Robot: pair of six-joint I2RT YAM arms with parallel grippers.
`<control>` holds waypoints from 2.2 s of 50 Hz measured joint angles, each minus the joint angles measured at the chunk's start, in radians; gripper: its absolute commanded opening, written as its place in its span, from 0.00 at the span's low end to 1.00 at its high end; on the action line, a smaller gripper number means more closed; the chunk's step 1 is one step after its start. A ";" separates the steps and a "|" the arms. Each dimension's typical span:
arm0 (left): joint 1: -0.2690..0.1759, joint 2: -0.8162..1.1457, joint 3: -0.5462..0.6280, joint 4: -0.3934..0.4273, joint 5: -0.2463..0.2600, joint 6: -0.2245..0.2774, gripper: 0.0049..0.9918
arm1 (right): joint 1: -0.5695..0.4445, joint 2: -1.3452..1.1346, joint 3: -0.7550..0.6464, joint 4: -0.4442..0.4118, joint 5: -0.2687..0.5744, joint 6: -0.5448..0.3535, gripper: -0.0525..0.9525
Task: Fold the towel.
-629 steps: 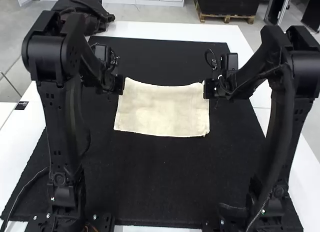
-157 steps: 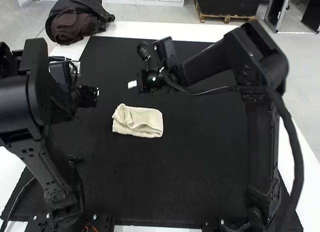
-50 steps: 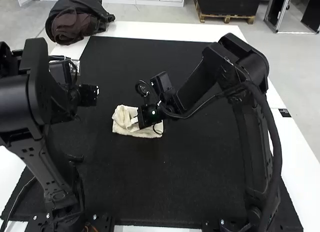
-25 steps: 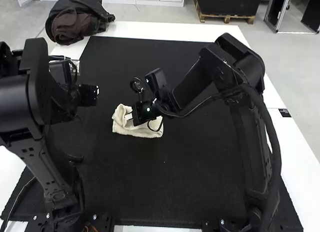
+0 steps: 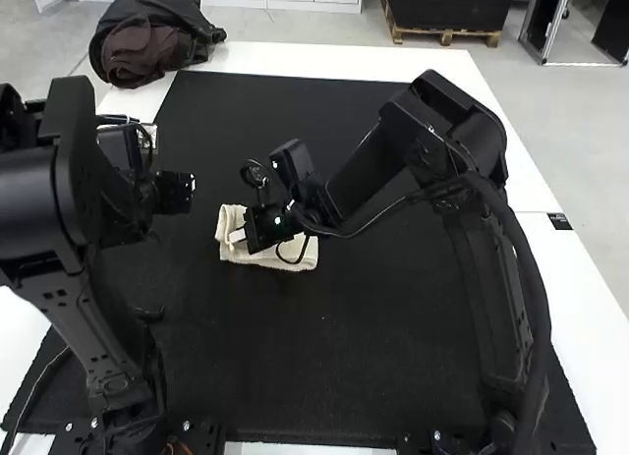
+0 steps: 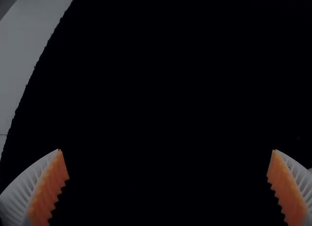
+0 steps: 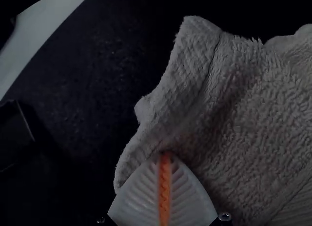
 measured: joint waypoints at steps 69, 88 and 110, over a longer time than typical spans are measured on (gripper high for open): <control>0.000 0.000 -0.003 0.014 0.000 -0.002 0.97 | -0.118 0.004 -0.113 0.196 -0.049 -0.026 0.03; 0.000 0.000 -0.004 0.022 0.000 -0.002 0.97 | -0.118 0.144 -0.145 0.407 -0.080 -0.027 0.03; 0.000 0.000 -0.003 0.018 0.000 -0.016 0.96 | -0.119 -0.001 -0.198 0.390 -0.090 0.034 0.03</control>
